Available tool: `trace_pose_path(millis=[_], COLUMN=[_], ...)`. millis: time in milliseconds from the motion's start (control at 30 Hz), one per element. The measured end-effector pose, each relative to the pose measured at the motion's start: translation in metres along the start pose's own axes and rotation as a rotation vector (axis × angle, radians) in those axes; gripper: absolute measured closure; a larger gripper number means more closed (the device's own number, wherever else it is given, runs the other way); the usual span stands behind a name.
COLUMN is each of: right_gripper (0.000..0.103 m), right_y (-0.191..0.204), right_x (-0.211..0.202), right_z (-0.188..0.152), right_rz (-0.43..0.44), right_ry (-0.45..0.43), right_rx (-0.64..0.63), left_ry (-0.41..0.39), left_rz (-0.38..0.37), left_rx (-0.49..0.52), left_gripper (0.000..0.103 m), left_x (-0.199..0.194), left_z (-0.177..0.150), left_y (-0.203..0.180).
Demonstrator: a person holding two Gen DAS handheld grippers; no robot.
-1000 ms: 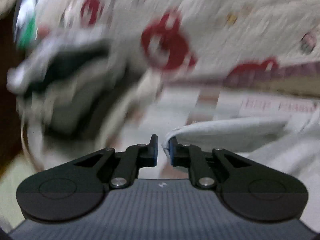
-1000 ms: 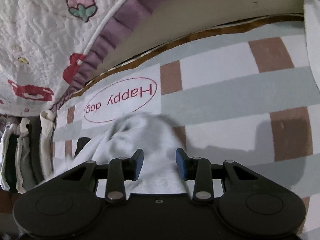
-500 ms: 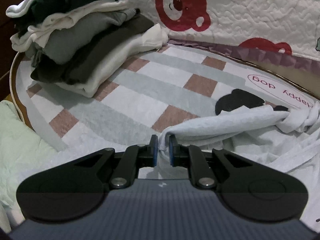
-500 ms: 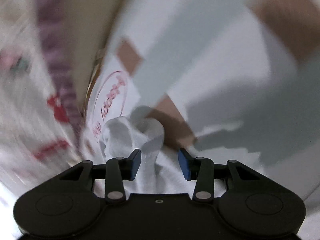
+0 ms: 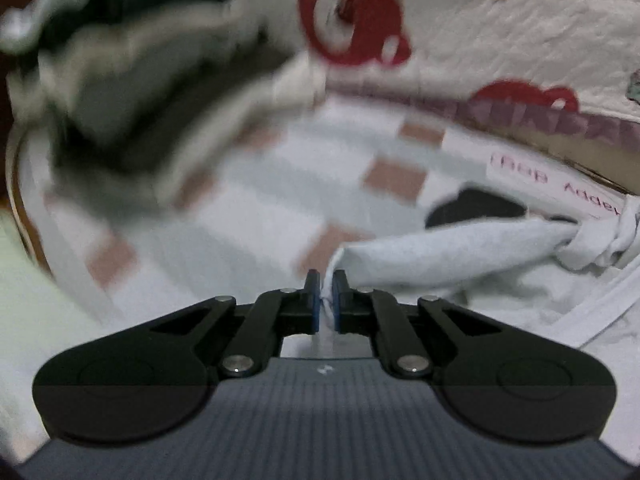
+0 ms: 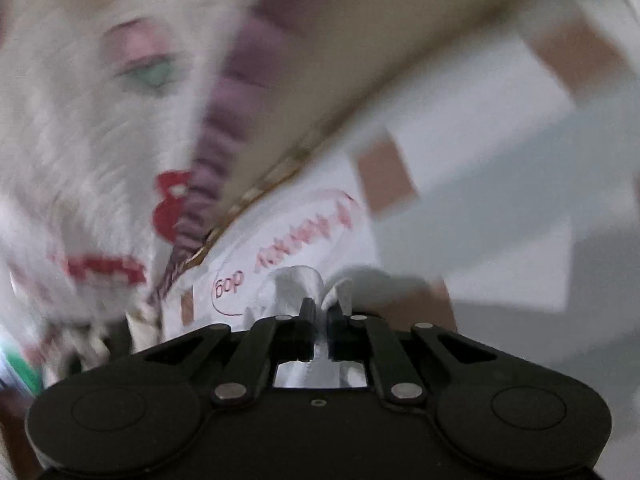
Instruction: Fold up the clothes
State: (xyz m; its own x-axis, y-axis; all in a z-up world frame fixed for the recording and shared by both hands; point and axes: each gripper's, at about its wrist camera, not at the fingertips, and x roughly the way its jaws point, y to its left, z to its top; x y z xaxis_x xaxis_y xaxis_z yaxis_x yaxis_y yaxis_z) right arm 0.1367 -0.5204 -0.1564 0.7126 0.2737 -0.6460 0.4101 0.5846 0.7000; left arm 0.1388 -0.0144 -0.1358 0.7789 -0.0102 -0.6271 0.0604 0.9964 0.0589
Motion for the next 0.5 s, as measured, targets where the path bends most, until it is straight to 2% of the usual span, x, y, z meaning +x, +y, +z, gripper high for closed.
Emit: trace_pose_path(millis=[67, 100, 167, 200, 233, 267, 300, 367, 400, 433, 500], right_gripper=[0.095, 0.095, 0.096, 0.096, 0.096, 0.097, 0.097, 0.097, 0.097, 0.097, 0.097], right_y=[0.045, 0.068, 0.096, 0.108, 0.118, 0.121, 0.122, 0.110, 0.104, 0.101, 0.106], right_x=[-0.020, -0.033, -0.057, -0.067, -0.077, -0.079, -0.080, -0.063, -0.053, -0.047, -0.048], right_z=[-0.011, -0.023, -0.047, -0.063, -0.083, -0.098, -0.114, -0.139, -0.148, -0.152, -0.148], right_rz=[-0.003, 0.037, 0.227, 0.316, 0.352, 0.334, 0.289, -0.017, -0.182, -0.299, -0.376], right_ry=[-0.041, -0.037, 0.048, 0.119, 0.179, 0.222, 0.264, 0.308, 0.311, 0.291, 0.211], right_rx=[-0.258, -0.376, -0.442, -0.481, -0.562, -0.629, -0.699, -0.869, -0.953, -1.026, -1.105], left_ry=[-0.069, -0.092, -0.121, -0.115, -0.078, -0.036, 0.000, 0.072, 0.083, 0.070, 0.043], left_rz=[0.006, 0.015, 0.053, 0.078, 0.107, 0.120, 0.122, 0.125, 0.124, 0.120, 0.111], left_rx=[0.006, -0.001, -0.025, -0.031, -0.039, -0.058, -0.083, -0.131, -0.148, -0.156, -0.173], left_gripper=[0.096, 0.095, 0.095, 0.095, 0.095, 0.095, 0.095, 0.096, 0.095, 0.095, 0.095], left_x=[-0.019, -0.026, -0.036, -0.036, -0.030, -0.023, -0.016, -0.002, 0.000, -0.003, -0.009], left_z=[0.010, 0.013, 0.015, 0.015, 0.014, 0.011, 0.009, 0.003, 0.002, 0.004, 0.008], left_y=[0.009, 0.015, 0.029, 0.035, 0.042, 0.047, 0.051, 0.059, 0.062, 0.064, 0.067])
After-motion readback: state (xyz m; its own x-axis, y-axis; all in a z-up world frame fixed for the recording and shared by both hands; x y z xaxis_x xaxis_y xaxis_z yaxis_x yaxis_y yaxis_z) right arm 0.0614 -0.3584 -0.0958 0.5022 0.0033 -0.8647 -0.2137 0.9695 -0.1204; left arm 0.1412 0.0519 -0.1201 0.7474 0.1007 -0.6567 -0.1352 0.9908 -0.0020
